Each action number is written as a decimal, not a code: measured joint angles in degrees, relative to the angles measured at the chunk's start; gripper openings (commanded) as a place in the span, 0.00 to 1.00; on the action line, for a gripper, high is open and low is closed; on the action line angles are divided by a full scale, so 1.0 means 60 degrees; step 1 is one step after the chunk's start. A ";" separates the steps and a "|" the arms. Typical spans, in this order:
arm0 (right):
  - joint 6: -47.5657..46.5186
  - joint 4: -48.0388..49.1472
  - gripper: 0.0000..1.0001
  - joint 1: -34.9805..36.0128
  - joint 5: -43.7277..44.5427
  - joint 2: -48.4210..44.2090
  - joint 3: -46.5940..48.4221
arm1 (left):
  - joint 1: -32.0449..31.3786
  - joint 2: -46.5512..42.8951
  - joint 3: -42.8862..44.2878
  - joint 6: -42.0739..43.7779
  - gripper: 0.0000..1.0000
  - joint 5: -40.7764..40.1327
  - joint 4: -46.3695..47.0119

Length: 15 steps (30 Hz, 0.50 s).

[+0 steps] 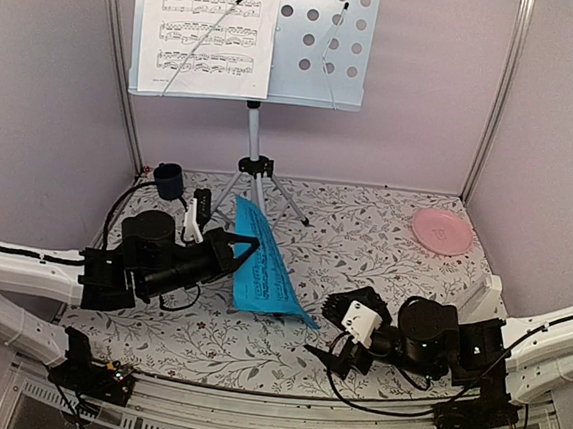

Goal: Set up the instrument practice props

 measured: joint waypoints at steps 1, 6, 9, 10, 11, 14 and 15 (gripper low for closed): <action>0.0051 -0.0098 0.99 0.0000 -0.0393 -0.0291 -0.0055 | 0.0033 -0.0113 -0.0004 0.0455 0.00 0.0251 0.0015; 0.0259 -0.0346 0.99 -0.0029 -0.1872 -0.1268 -0.0076 | 0.0069 -0.0499 -0.0095 0.2222 0.00 0.1577 0.0419; 0.0324 -0.0528 0.99 -0.0149 -0.2430 -0.1577 -0.0051 | 0.0069 -0.0721 -0.0219 0.2998 0.00 0.2408 0.0546; 0.0331 -0.0641 0.99 -0.0215 -0.2608 -0.1643 0.0011 | 0.0076 -0.0780 -0.0229 0.3257 0.00 0.2696 0.0554; 0.0335 -0.0754 0.99 -0.0295 -0.2776 -0.1679 0.0098 | 0.0076 -0.0827 -0.0229 0.3504 0.00 0.3027 0.0568; 0.0331 -0.1071 0.99 -0.0539 -0.3257 -0.1734 0.0419 | 0.0076 -0.0965 -0.0226 0.4182 0.00 0.3887 0.0568; 0.0324 -0.1151 0.99 -0.0597 -0.3366 -0.1745 0.0521 | 0.0080 -0.0984 -0.0200 0.4426 0.00 0.4149 0.0535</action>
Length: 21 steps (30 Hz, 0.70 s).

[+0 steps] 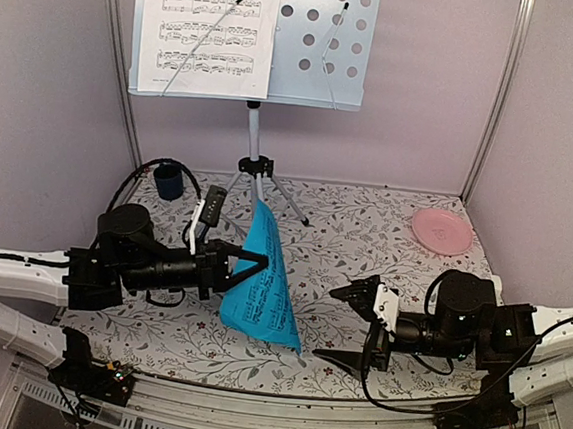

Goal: Set up the instrument practice props

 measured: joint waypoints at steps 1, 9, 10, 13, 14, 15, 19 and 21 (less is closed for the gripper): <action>-0.0004 -0.0102 0.99 -0.0058 -0.0135 -0.0022 0.0120 | 0.0000 0.0000 0.0044 0.0204 0.00 0.0302 -0.0040; -0.0033 -0.0594 0.99 -0.0168 -0.0681 -0.0295 0.0616 | 0.0000 0.0015 0.0452 0.1020 0.00 0.1599 -0.0200; -0.0036 -0.0637 0.99 -0.0171 -0.0692 -0.0302 0.0645 | 0.0000 0.0015 0.0484 0.1082 0.00 0.1665 -0.0200; -0.0011 -0.0761 0.99 -0.0262 -0.0714 -0.0302 0.0652 | 0.0000 0.0015 0.0561 0.1195 0.00 0.1596 -0.0229; 0.0047 -0.0780 0.99 -0.0350 -0.0736 -0.0302 0.0652 | -0.0004 0.0007 0.0612 0.1151 0.00 0.1308 -0.0331; 0.0124 -0.0780 0.99 -0.0437 -0.0739 -0.0302 0.0652 | 0.0000 -0.0004 0.0634 0.1075 0.00 0.0976 -0.0390; 0.1075 -0.0565 0.99 -0.0991 -0.0528 -0.0514 0.0364 | 0.0015 -0.0255 0.0481 0.0171 0.00 -0.0951 0.0004; 0.1891 -0.0430 0.99 -0.1421 -0.0590 -0.0670 0.0058 | 0.0022 -0.0364 0.0106 -0.0259 0.00 -0.1614 0.0907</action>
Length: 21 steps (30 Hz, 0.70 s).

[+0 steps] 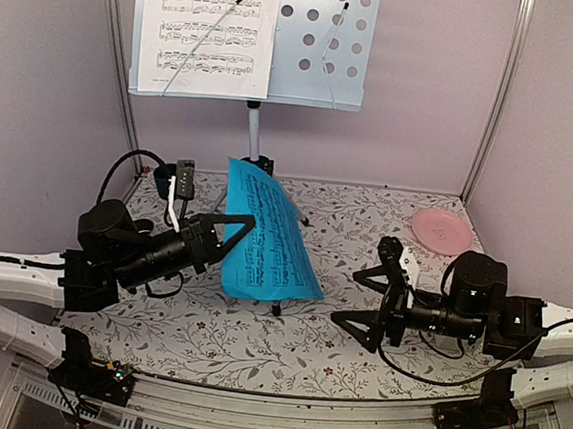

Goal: Set up the instrument practice props

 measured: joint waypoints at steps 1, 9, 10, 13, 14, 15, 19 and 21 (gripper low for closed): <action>0.0568 0.0095 0.99 -0.0273 -0.0087 -0.0084 -0.0204 | 0.0000 0.0029 -0.0222 -0.0193 0.00 -0.0222 0.0641; 0.4878 0.1002 0.99 -0.3151 -0.2044 -0.0878 -0.1632 | -0.0106 0.2160 -0.0576 -0.0441 0.00 -0.1694 0.5136; 0.5395 0.1402 0.99 -0.3566 -0.2463 -0.0871 -0.1708 | -0.0124 0.2430 -0.0568 -0.0346 0.00 -0.1778 0.5595; 0.6983 0.2871 0.99 -0.4521 -0.3646 -0.0528 -0.1927 | -0.0193 0.3355 -0.0474 0.0011 0.00 -0.1974 0.7107; 0.7566 0.3479 0.99 -0.4736 -0.4051 -0.0251 -0.1978 | -0.0208 0.3650 -0.0375 0.0142 0.00 -0.1993 0.7504; 0.8156 0.4113 0.99 -0.4878 -0.4415 0.0055 -0.2036 | -0.0222 0.3872 -0.0273 0.0259 0.00 -0.2000 0.7781; 1.0262 0.6579 0.99 -0.4998 -0.5610 0.1348 -0.2233 | -0.0284 0.4637 0.0328 0.0911 0.00 -0.1985 0.8772; 1.1107 0.7384 0.99 -0.4998 -0.5967 0.1752 -0.2240 | -0.0306 0.4794 0.0557 0.1268 0.00 -0.1956 0.9049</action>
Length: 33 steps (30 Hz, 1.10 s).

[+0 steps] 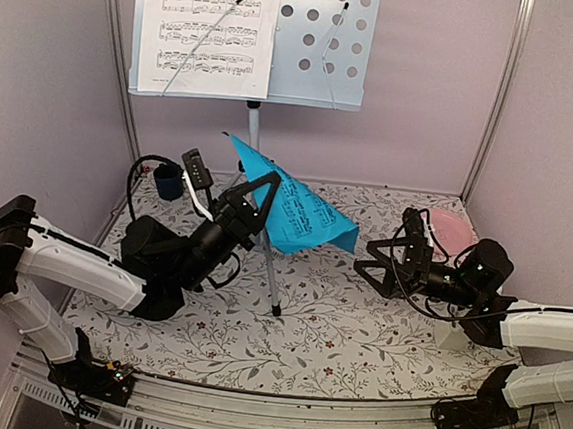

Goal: Set up the instrument practice props

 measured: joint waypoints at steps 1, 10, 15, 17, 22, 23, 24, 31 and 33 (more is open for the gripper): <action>0.0353 0.0291 0.99 0.0000 -0.0146 0.0073 0.0000 | -0.0004 0.0055 0.0087 0.0182 0.00 0.0007 0.0120; 0.1861 0.1807 0.99 -0.0011 -0.0255 0.0291 0.0069 | -0.0015 0.0794 0.0182 0.0889 0.00 0.1311 0.0630; 0.2452 0.2524 0.96 -0.0109 0.0062 0.1166 0.0463 | -0.0018 0.0925 -0.0022 0.0703 0.00 0.2040 0.0641; 0.2648 0.2794 0.88 -0.0120 0.0124 0.1490 0.0495 | -0.0018 0.0925 -0.0022 0.0645 0.00 0.2310 0.0648; 0.2914 0.3100 0.75 -0.0339 0.0237 0.1588 0.0517 | -0.0026 0.0809 -0.0211 0.0605 0.00 0.2736 0.0663; 0.2932 0.3089 0.72 -0.0477 0.0255 0.1534 0.0517 | -0.0029 0.0732 -0.0342 0.0605 0.00 0.2765 0.0667; 0.2925 0.3082 0.69 -0.0645 0.0295 0.1446 0.0517 | -0.0040 0.0619 -0.0535 0.0605 0.00 0.2779 0.0663; 0.2488 0.2965 0.77 -0.1024 0.0517 0.1195 0.1049 | -0.0076 0.0452 -0.0841 0.0605 0.00 0.2900 0.0670; 0.2448 0.2962 0.85 -0.1049 0.0535 0.1224 0.1067 | -0.0138 0.0463 -0.0845 0.0605 0.00 0.3027 0.0670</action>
